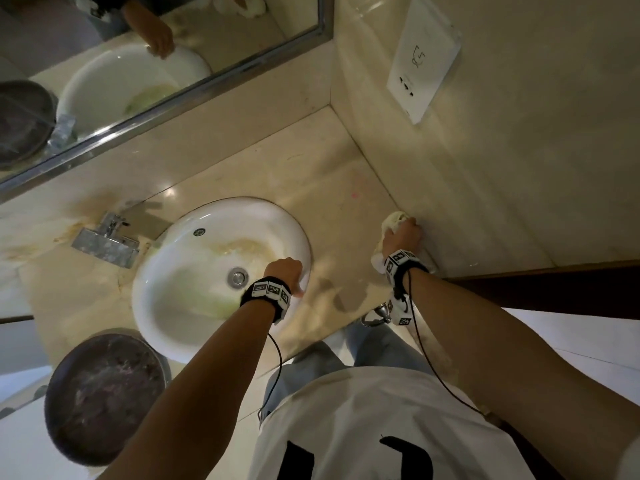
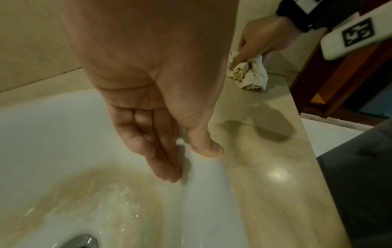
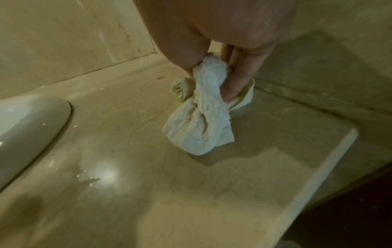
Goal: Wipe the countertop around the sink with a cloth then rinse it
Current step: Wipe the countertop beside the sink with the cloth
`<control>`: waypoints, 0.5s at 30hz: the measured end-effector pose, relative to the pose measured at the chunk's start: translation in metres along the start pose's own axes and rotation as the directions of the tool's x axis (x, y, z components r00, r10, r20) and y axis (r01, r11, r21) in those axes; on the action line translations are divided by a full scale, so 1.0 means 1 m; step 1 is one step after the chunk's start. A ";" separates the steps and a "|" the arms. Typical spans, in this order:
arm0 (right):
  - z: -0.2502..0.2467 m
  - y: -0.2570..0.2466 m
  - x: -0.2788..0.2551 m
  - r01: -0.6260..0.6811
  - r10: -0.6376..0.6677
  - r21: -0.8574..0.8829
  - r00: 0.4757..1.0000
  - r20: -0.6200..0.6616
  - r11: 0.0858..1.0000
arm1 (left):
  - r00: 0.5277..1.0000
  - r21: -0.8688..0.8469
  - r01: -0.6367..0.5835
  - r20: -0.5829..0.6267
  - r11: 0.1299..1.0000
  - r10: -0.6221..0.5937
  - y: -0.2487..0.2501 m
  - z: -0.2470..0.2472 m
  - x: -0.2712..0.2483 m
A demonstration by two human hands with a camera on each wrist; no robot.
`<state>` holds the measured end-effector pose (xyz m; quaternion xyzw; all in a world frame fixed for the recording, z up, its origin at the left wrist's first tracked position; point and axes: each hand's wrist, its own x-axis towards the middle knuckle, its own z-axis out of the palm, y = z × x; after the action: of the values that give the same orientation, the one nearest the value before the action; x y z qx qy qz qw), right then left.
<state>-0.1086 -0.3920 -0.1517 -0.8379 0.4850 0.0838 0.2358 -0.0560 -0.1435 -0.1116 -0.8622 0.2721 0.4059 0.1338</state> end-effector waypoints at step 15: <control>0.022 -0.066 0.045 0.168 -0.168 -0.019 0.986 0.007 0.986 | 0.999 -0.130 0.029 0.021 0.991 -0.026 -0.015 0.001 0.013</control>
<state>-0.0272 -0.3883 -0.1665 -0.8778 0.4113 0.0707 0.2351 -0.0416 -0.1353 -0.1219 -0.8688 0.2318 0.4292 0.0852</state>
